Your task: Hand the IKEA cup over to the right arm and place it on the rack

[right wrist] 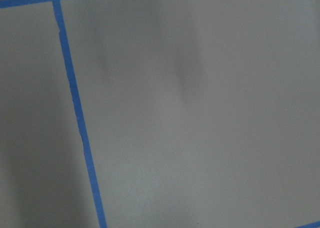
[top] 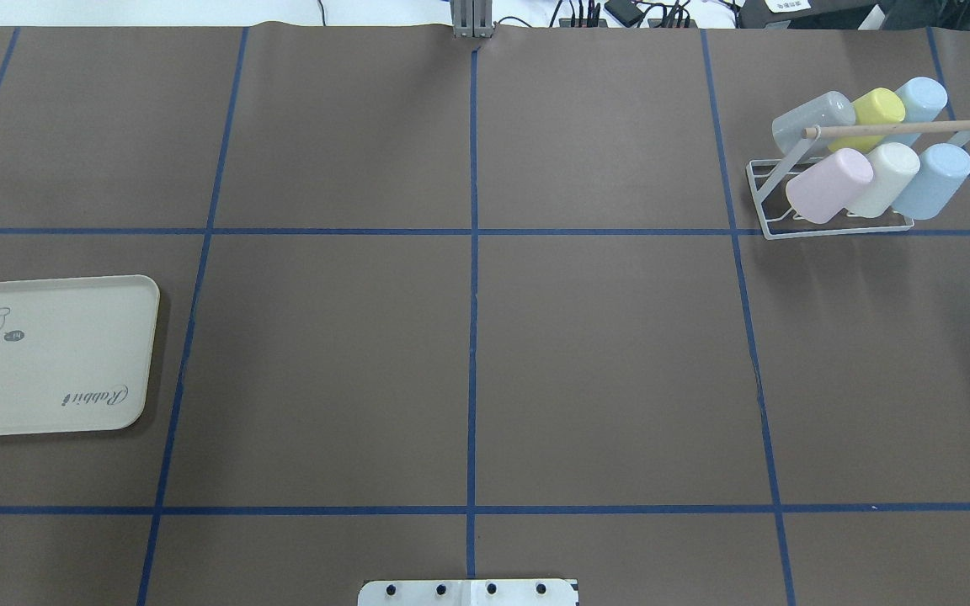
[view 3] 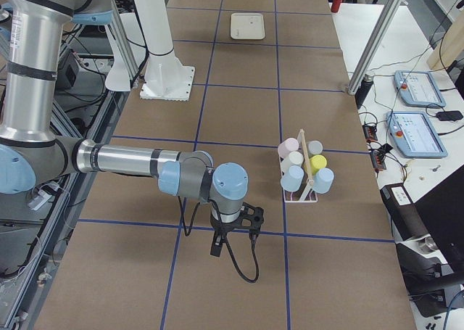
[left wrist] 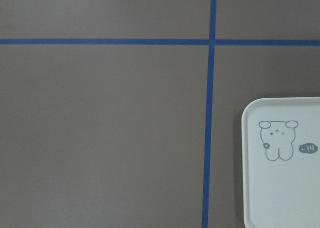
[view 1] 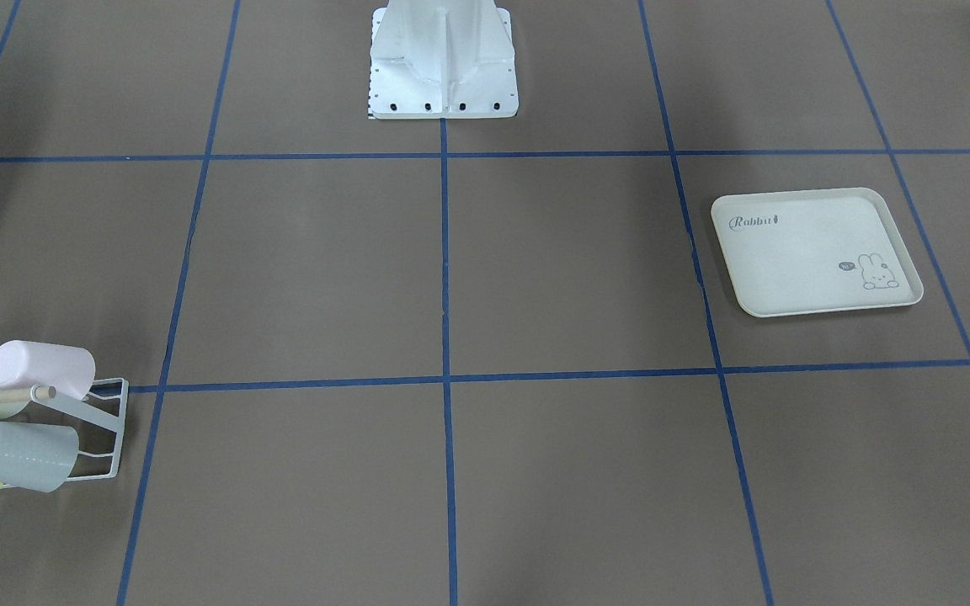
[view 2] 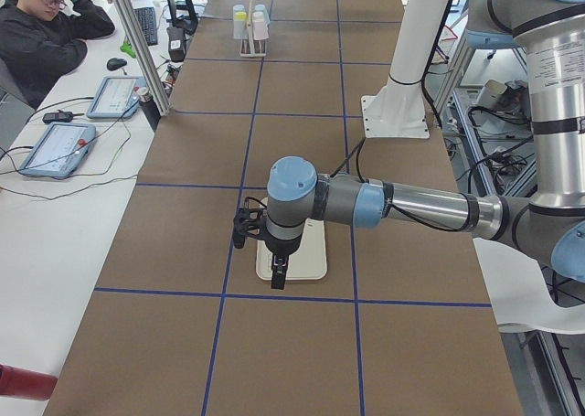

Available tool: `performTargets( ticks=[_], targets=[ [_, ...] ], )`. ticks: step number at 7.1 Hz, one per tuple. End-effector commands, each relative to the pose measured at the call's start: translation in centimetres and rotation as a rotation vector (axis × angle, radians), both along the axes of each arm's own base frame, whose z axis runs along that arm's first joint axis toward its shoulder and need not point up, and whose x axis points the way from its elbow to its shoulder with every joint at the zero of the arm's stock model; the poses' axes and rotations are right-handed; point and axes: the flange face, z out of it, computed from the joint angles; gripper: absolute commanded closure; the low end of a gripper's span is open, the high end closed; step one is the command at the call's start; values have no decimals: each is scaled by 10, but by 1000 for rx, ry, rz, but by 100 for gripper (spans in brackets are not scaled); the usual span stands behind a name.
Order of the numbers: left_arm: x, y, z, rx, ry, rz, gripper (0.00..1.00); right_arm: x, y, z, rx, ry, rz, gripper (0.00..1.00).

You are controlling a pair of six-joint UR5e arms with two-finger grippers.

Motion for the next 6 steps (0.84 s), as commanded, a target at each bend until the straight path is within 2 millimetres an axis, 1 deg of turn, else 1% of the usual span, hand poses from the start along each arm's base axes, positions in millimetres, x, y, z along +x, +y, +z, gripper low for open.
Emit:
performTargets(
  ticks=[1, 2, 3, 4, 5, 6],
  targets=[
    [2, -2, 7, 0, 4, 8, 0, 0, 12, 12, -25, 5, -7, 0],
    [2, 1, 8, 0, 2, 10, 0, -1, 16, 14, -32, -4, -7, 0],
    [2, 7, 11, 36, -1, 26, 0, -3, 34, 15, 4, -13, -33, 0],
    [2, 13, 13, 105, -13, 92, 0, -4, 36, 17, 26, -19, -62, 0],
    [3, 11, 6, 117, -12, 97, 0, -4, 37, 16, 30, -26, -65, 0],
    [3, 11, 3, 124, -13, 98, 0, -6, 36, 14, 29, -62, -54, 0]
  ],
)
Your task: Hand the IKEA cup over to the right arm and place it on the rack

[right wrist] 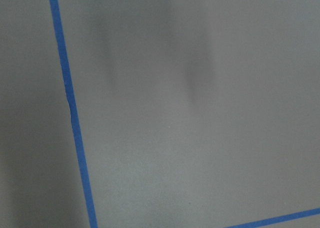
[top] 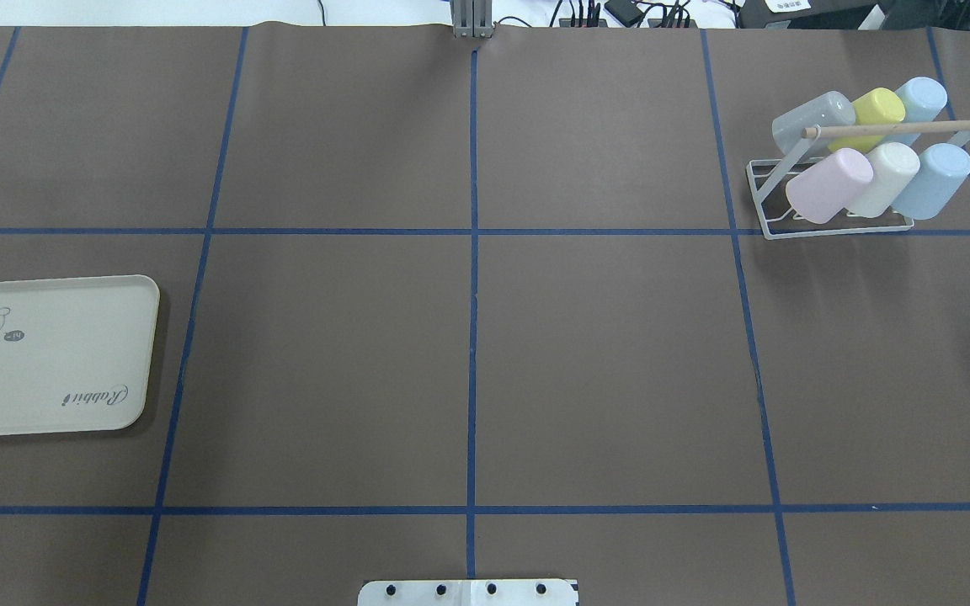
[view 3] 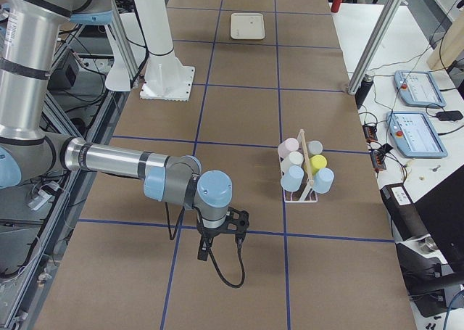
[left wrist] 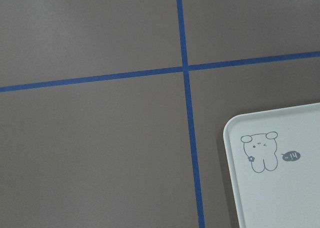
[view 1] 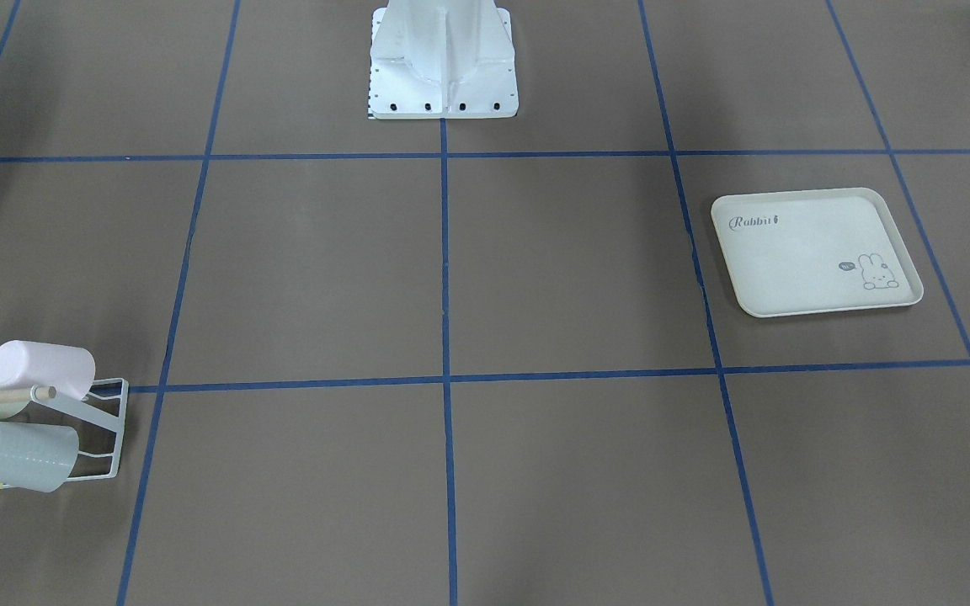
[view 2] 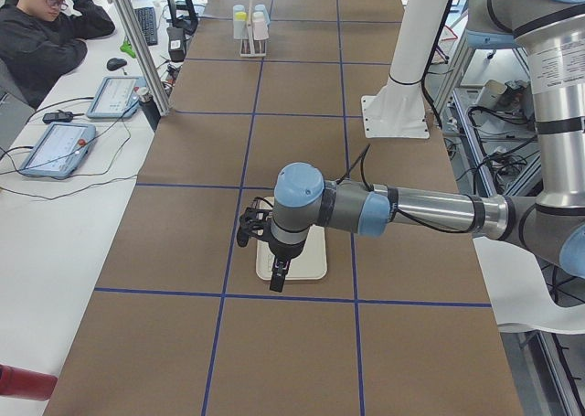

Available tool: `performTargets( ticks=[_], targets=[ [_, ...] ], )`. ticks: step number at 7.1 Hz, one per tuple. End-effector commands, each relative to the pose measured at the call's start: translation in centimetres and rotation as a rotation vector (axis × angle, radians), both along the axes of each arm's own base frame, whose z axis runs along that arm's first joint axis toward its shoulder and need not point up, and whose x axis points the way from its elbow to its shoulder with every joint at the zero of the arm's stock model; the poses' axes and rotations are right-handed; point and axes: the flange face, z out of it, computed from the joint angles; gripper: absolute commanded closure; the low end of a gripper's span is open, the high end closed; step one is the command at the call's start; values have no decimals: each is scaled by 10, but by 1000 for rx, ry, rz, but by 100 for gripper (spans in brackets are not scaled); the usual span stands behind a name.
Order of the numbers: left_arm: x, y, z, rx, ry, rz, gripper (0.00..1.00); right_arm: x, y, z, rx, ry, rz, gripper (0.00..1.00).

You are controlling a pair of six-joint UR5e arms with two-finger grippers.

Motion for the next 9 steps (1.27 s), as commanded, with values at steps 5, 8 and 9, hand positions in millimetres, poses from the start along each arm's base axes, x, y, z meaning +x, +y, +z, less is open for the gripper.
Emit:
performTargets(
  ticks=[5, 8, 9],
  targets=[
    [0, 1, 7, 3, -12, 8, 0, -2, -10, -29, 62, -37, 8, 0],
    [-2, -5, 2, 19, -26, 6, 0, -3, -8, -29, 63, -38, 8, 0],
    [-2, -5, -8, 37, -24, 5, 0, -3, -8, -30, 64, -38, 8, 0]
  ],
)
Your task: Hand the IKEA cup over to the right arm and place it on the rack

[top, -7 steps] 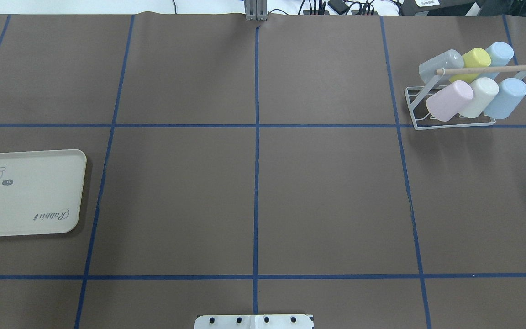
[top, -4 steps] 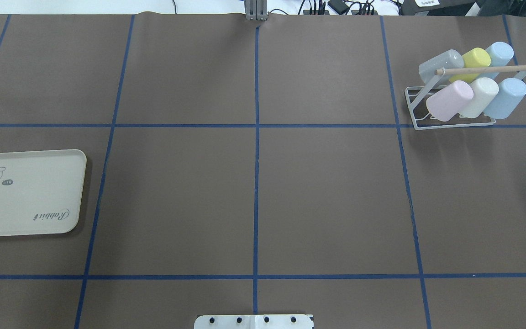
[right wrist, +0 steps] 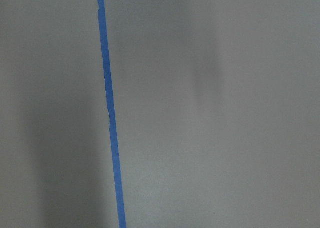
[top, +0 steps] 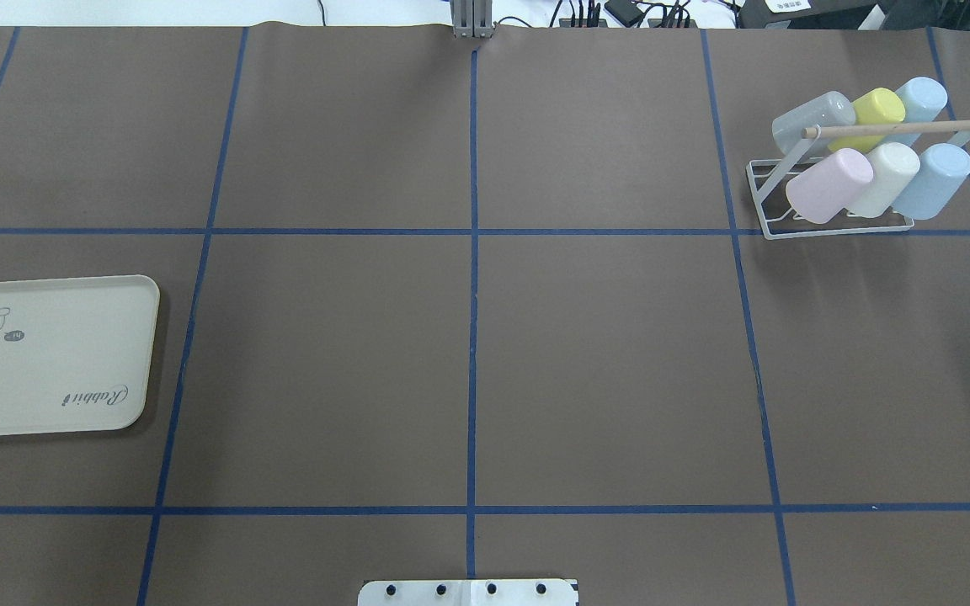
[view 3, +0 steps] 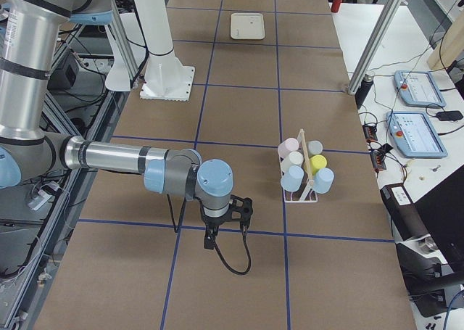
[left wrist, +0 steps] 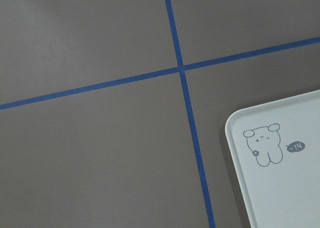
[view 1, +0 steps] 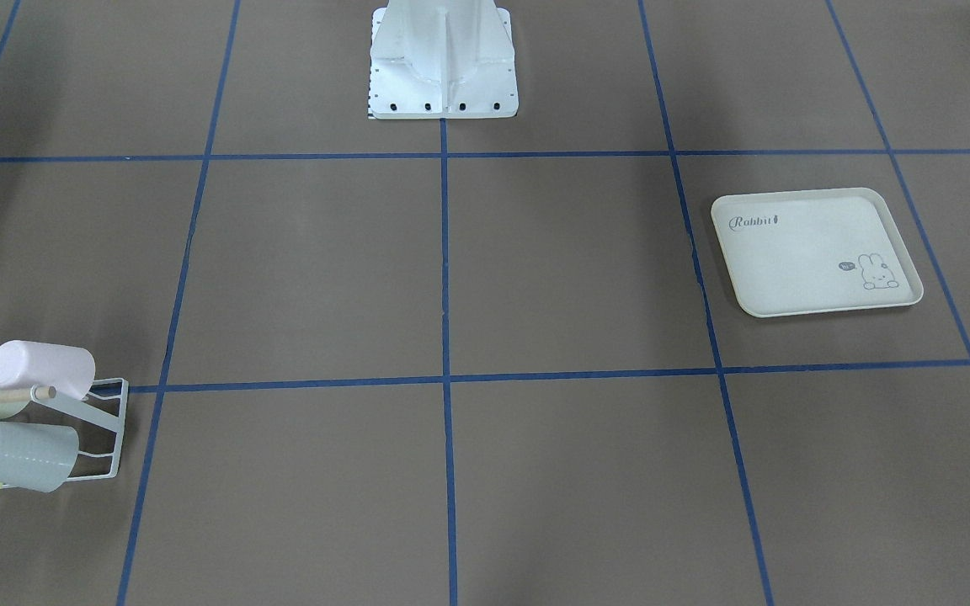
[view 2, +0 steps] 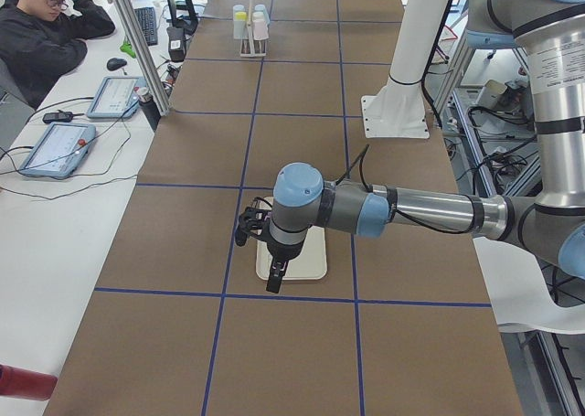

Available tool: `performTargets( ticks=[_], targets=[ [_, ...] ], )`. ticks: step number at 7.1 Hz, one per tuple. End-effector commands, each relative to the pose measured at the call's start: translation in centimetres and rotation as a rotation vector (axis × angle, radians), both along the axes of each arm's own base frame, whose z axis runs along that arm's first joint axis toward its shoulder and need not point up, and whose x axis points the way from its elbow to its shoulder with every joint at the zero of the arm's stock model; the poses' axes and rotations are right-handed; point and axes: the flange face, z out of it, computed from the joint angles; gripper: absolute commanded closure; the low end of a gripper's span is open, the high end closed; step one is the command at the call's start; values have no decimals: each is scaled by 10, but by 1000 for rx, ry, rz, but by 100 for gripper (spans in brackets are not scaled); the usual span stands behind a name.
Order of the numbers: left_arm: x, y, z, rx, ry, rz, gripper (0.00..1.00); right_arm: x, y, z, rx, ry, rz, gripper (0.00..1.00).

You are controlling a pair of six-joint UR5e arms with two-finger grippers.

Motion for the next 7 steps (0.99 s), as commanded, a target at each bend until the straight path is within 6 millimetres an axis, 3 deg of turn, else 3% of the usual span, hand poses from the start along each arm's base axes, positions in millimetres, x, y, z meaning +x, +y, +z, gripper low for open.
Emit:
performTargets(
  ticks=[1, 3, 5, 7],
  targets=[
    [1, -1, -26, 52, 9, 2, 0, 0, 3, 4, -16, -2, 1, 0],
    [1, -3, -42, 122, 10, 5, 0, -1, 12, 10, -38, -3, 1, 0],
    [2, 1, -36, 108, 10, 7, 0, -1, 28, 20, -63, -4, 0, 0],
    [2, 3, -31, 92, 10, 6, 0, -1, 31, 21, -64, -4, 0, 0]
  ],
)
